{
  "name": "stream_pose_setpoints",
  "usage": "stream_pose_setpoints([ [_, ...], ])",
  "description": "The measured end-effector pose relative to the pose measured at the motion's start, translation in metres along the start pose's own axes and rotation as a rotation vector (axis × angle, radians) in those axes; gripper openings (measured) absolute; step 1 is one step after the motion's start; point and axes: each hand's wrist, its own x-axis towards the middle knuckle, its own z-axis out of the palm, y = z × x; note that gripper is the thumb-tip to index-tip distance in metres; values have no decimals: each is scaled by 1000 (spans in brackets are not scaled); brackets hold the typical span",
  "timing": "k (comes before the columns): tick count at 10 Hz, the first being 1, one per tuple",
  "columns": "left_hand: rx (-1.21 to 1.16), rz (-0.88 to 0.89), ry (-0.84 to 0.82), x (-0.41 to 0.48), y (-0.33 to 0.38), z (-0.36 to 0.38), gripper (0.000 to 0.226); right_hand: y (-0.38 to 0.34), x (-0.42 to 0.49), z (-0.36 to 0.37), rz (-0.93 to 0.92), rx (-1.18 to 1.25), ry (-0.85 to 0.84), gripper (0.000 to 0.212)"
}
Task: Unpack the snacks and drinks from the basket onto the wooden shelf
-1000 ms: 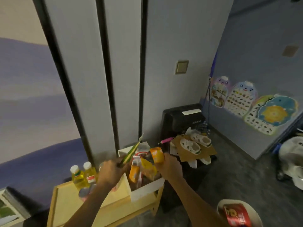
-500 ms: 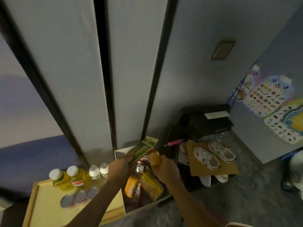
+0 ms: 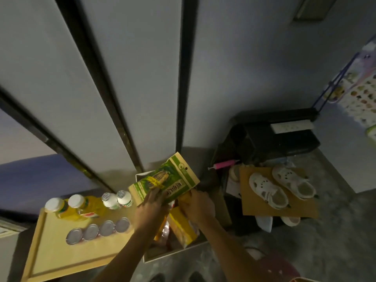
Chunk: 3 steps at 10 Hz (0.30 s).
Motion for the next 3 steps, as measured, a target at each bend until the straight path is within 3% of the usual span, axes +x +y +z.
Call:
stream_pose_setpoints([
  [3,-39,-47,44,-8,-9,-48,78,-3,-10,-73,-89,89,28,30],
])
